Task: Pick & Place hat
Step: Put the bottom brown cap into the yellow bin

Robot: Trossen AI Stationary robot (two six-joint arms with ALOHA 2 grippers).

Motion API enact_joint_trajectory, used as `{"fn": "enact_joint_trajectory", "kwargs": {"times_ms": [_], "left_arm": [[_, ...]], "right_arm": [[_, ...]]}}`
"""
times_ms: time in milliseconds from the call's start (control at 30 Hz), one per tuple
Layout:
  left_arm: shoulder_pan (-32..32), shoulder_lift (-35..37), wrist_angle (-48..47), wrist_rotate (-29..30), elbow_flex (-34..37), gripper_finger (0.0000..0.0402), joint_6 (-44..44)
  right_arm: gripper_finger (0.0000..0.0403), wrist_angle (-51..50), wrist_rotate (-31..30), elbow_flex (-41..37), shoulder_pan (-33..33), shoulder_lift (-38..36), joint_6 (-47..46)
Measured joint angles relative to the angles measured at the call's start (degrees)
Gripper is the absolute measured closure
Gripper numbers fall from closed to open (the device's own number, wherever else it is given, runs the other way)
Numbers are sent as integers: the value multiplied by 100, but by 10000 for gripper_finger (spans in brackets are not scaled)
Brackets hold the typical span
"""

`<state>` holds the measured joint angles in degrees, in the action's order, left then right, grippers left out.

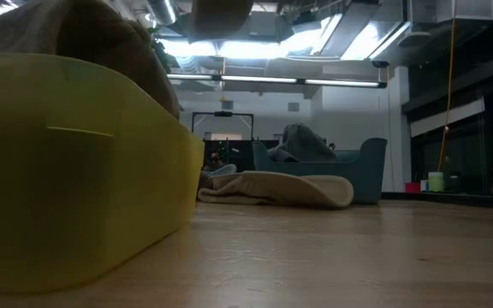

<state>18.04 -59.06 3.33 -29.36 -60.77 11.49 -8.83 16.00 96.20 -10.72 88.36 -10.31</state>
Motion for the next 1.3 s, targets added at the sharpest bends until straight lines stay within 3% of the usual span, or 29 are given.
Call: {"fn": "enact_joint_trajectory", "kwargs": {"times_ms": [433, 600, 933, 1100, 1300], "left_arm": [[98, -45, -411, 148, -2, 206, 54], [131, -205, -432, 514, -4, 206, 116], [173, -633, 57, -396, -4, 210, -133], [177, -711, 206, -490, -4, 257, -293], [177, -709, 208, -472, -4, 362, -489]], "right_arm": [[398, -5, 6, 0, 0, 2, 22], [398, 98, 4, 0, 0, 2, 24], [398, 165, 17, 0, -4, 13, 42], [398, 161, 17, 0, -4, 13, 44], [397, 109, 19, 0, -2, 15, 4]]}}
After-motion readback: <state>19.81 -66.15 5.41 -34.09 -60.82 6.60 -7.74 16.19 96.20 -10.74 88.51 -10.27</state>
